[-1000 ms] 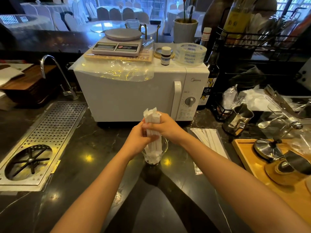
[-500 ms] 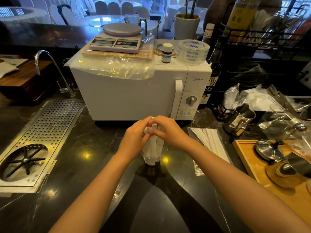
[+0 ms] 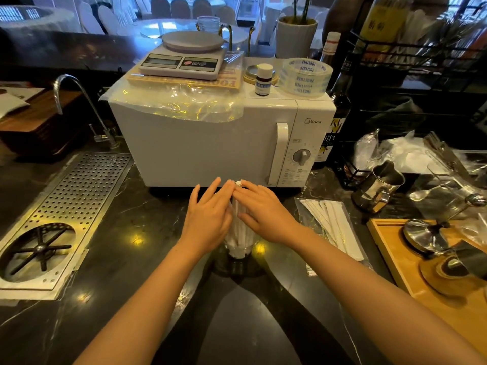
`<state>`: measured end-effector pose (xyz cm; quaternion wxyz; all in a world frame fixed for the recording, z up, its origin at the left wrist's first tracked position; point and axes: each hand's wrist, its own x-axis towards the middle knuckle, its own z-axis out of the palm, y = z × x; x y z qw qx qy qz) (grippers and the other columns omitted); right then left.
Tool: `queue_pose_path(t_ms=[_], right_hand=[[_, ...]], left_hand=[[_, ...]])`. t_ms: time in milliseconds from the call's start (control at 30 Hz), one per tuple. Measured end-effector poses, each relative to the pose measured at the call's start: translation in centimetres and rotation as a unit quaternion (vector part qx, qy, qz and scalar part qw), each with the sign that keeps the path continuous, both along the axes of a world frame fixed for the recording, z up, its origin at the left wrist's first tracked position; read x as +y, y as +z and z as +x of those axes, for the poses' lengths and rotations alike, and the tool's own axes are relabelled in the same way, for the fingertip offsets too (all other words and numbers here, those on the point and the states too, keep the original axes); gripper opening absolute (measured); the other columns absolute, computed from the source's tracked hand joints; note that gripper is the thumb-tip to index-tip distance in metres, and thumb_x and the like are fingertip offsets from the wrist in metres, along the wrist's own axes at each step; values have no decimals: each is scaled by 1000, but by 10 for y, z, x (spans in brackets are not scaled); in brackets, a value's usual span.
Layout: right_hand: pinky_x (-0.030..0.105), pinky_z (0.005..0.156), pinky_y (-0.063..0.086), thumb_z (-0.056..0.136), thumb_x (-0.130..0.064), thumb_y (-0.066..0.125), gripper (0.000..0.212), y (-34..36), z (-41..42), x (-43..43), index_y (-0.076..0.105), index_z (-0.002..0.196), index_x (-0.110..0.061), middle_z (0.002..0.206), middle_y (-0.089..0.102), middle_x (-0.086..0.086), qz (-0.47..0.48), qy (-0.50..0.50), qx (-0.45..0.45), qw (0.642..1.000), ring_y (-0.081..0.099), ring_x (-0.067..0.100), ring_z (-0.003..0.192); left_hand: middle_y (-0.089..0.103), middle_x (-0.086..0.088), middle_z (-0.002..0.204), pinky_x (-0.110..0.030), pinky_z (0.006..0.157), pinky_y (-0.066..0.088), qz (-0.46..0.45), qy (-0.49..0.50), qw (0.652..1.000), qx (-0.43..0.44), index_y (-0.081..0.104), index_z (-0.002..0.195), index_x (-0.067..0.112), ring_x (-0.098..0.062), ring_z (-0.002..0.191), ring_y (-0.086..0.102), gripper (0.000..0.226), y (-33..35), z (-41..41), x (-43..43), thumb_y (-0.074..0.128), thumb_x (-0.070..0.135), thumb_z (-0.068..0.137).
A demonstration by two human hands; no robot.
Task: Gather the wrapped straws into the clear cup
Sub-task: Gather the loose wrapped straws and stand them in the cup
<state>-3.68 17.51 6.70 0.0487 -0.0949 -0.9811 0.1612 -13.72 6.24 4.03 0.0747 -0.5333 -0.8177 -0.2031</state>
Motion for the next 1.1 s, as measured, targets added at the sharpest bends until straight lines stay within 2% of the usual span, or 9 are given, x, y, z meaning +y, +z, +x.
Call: queue_pose_path(t_ms=[67,133,233,333,467,667,767,900,1100], right_hand=[[36,118,4,94,-24,43,57,0,1,-1,18,145,-18,156,20,-1,9,2,-13,1000,7,16,146],[37,118,1,94,-24,45,62,0,0,0,12,146,-19,157,16,-2,6,2,-19,1000,4,16,146],[39,119,0,93,-25,48,68,1,0,1,6,146,-22,158,9,-3,-4,-2,-18,1000,0,15,146],[39,118,-3,92,-30,47,70,2,1,3,3,146,-24,159,-1,-3,-12,-11,-20,1000,-5,14,146],[41,118,-3,92,-36,47,73,5,2,8,-1,146,-24,158,-7,-1,-14,-30,-23,999,-9,14,145],[42,117,-6,91,-48,38,77,6,7,11,-11,145,-22,157,-16,1,-1,-72,-41,997,-16,16,144],[41,117,-9,92,-50,33,77,11,13,13,-15,144,-20,156,-19,1,0,-94,-39,995,-19,16,143],[40,117,-9,92,-51,29,75,22,28,21,-17,143,-21,156,-21,1,-5,-128,-24,991,-20,16,143],[39,117,-8,94,-47,30,73,33,70,45,-17,143,-19,156,-21,2,-26,-194,-13,981,-19,16,143]], left_hand=[[34,-6,149,-36,114,10,-13,-7,998,-68,22,142,10,-21,141,24,56,1,0,0,30,18,86],[24,-2,153,-31,116,7,-2,-10,993,-119,14,144,13,-16,142,18,63,3,1,0,39,6,87],[24,-2,153,-35,118,11,32,-15,985,-171,14,144,15,-16,142,18,69,6,2,-1,43,3,83],[22,0,154,-32,115,6,50,-26,981,-187,13,143,20,-9,140,12,72,7,0,-2,38,13,76],[19,0,154,-38,117,6,67,-24,977,-199,14,142,23,-2,133,4,65,11,-3,-3,45,10,86],[6,0,156,-38,117,-2,24,2,988,-155,6,142,29,-7,139,-5,65,25,-4,-3,35,38,84],[-2,-2,157,-40,117,-5,-25,5,994,-103,5,143,28,-15,143,-10,60,34,0,1,38,36,94],[-7,-2,157,-41,116,-8,-48,-12,998,-48,0,143,29,-11,138,-18,59,47,12,16,27,45,93],[-7,-4,157,-38,116,-8,-57,-60,996,-30,0,144,28,-19,143,-13,59,56,50,49,22,48,92]])
